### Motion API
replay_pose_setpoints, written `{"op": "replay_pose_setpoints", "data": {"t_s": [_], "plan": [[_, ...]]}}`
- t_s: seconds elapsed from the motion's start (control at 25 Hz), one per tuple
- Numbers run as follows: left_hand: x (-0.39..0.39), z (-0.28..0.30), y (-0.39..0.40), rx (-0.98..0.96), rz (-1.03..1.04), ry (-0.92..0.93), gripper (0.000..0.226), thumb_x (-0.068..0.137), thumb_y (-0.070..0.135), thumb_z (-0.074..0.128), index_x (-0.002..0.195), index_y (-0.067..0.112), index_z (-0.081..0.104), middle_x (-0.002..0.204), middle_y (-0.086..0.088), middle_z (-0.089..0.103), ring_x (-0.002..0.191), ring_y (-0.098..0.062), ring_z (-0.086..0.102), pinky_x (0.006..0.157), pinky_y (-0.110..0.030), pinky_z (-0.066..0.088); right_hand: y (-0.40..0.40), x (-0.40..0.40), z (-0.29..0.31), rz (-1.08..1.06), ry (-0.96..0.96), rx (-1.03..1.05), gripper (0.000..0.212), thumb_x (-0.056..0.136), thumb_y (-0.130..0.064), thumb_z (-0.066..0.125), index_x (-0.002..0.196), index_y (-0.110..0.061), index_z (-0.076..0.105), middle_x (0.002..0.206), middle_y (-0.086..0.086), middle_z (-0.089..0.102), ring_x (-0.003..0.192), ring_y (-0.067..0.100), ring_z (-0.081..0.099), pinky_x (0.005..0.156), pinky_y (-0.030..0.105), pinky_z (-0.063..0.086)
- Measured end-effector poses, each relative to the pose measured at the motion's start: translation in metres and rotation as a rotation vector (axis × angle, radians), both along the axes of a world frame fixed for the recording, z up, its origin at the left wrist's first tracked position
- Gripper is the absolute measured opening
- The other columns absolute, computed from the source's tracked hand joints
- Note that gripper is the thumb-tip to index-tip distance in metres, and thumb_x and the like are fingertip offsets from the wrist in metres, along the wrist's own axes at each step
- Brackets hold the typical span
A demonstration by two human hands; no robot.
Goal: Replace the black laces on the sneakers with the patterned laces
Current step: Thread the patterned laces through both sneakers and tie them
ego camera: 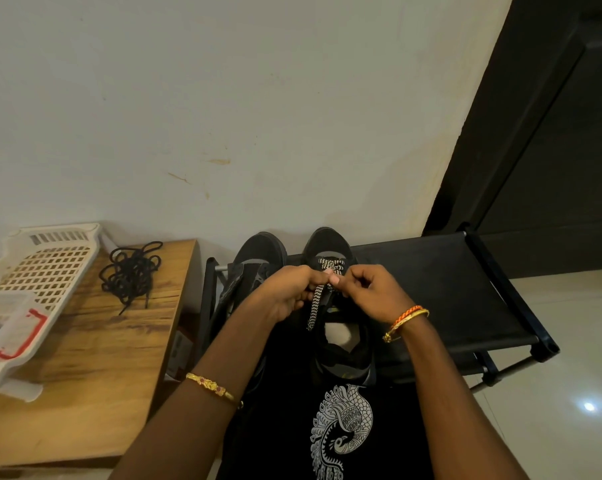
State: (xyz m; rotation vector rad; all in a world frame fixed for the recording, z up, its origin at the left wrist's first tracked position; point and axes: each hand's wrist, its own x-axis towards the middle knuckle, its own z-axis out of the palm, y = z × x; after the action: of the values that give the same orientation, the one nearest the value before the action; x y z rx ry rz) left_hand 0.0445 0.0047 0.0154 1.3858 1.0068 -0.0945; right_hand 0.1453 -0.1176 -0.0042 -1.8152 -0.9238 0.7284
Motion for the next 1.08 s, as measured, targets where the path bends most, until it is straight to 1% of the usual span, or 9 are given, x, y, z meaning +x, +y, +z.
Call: {"op": "replay_pose_setpoints", "data": {"t_s": [0.12, 0.24, 0.44, 0.52, 0.64, 0.8, 0.92, 1.0, 1.08], "plan": [[0.006, 0.003, 0.009, 0.085, -0.058, 0.045, 0.03, 0.089, 0.035, 0.064, 0.066, 0.018, 0.055, 0.056, 0.008, 0.052, 0.053, -0.005, 0.044, 0.053, -0.021, 0.028, -0.002, 0.001, 0.003, 0.026, 0.018, 0.035, 0.034, 0.089, -0.023, 0.063, 0.059, -0.008, 0.055, 0.054, 0.0, 0.046, 0.054, 0.01, 0.042, 0.057, 0.023, 0.038], [0.012, -0.003, 0.009, 0.285, -0.058, 0.009, 0.029, 0.092, 0.032, 0.062, 0.081, 0.006, 0.069, 0.069, -0.002, 0.064, 0.06, -0.01, 0.054, 0.055, -0.021, 0.036, -0.013, -0.001, 0.003, 0.02, 0.034, 0.062, 0.032, 0.089, -0.015, 0.062, 0.061, 0.0, 0.056, 0.055, 0.003, 0.048, 0.054, 0.012, 0.043, 0.056, 0.021, 0.04], [0.016, -0.025, 0.0, 0.459, 0.074, -0.025, 0.025, 0.094, 0.026, 0.06, 0.08, 0.007, 0.069, 0.088, -0.012, 0.071, 0.077, -0.025, 0.066, 0.075, -0.037, 0.059, -0.031, -0.015, -0.011, 0.012, -0.03, 0.004, 0.039, 0.088, -0.011, 0.063, 0.055, -0.015, 0.042, 0.054, -0.001, 0.04, 0.05, 0.009, 0.037, 0.053, 0.023, 0.035], [0.017, -0.031, -0.002, 0.528, 0.111, 0.002, 0.026, 0.093, 0.025, 0.061, 0.083, 0.004, 0.072, 0.086, -0.016, 0.072, 0.078, -0.03, 0.069, 0.074, -0.045, 0.059, -0.033, -0.018, -0.014, 0.009, -0.049, 0.008, 0.042, 0.088, -0.009, 0.062, 0.053, -0.017, 0.039, 0.054, -0.003, 0.038, 0.049, 0.008, 0.035, 0.052, 0.023, 0.034], [0.017, -0.032, -0.006, 0.555, 0.131, -0.027, 0.027, 0.089, 0.033, 0.065, 0.078, 0.01, 0.074, 0.082, -0.018, 0.072, 0.068, -0.026, 0.064, 0.073, -0.047, 0.058, -0.034, -0.021, -0.015, 0.003, -0.053, 0.009, 0.042, 0.087, -0.009, 0.062, 0.054, -0.017, 0.038, 0.055, -0.002, 0.038, 0.051, 0.009, 0.035, 0.053, 0.024, 0.034], [0.018, -0.031, -0.008, 0.564, 0.141, -0.006, 0.024, 0.092, 0.028, 0.063, 0.088, 0.008, 0.076, 0.086, -0.016, 0.072, 0.084, -0.032, 0.069, 0.078, -0.044, 0.058, -0.034, -0.022, -0.013, -0.006, -0.036, -0.001, 0.035, 0.088, -0.011, 0.062, 0.057, -0.01, 0.046, 0.055, 0.0, 0.042, 0.051, 0.008, 0.038, 0.053, 0.022, 0.035], [0.012, -0.024, -0.008, 0.6, 0.097, -0.031, 0.028, 0.094, 0.023, 0.059, 0.079, 0.003, 0.072, 0.075, -0.016, 0.066, 0.076, -0.031, 0.066, 0.078, -0.045, 0.057, -0.037, -0.024, -0.009, -0.109, 0.033, 0.009, 0.032, 0.09, -0.019, 0.062, 0.061, -0.006, 0.054, 0.053, -0.003, 0.047, 0.047, 0.002, 0.041, 0.052, 0.018, 0.036], [-0.001, -0.01, -0.013, 0.705, 0.039, -0.059, 0.026, 0.094, 0.021, 0.057, 0.081, 0.002, 0.069, 0.076, -0.016, 0.066, 0.072, -0.026, 0.062, 0.078, -0.038, 0.055, -0.041, -0.026, -0.008, -0.239, 0.098, 0.021, 0.028, 0.088, -0.026, 0.063, 0.068, -0.009, 0.053, 0.059, -0.003, 0.048, 0.055, 0.006, 0.045, 0.057, 0.023, 0.039], [-0.021, 0.008, -0.024, 0.857, 0.056, -0.069, 0.022, 0.094, 0.025, 0.059, 0.096, 0.006, 0.069, 0.088, -0.01, 0.07, 0.075, -0.014, 0.058, 0.073, -0.028, 0.049, -0.043, -0.027, -0.006, -0.293, 0.149, -0.031, 0.017, 0.085, -0.024, 0.065, 0.08, -0.013, 0.053, 0.074, 0.002, 0.053, 0.068, 0.012, 0.05, 0.066, 0.028, 0.043]]}}
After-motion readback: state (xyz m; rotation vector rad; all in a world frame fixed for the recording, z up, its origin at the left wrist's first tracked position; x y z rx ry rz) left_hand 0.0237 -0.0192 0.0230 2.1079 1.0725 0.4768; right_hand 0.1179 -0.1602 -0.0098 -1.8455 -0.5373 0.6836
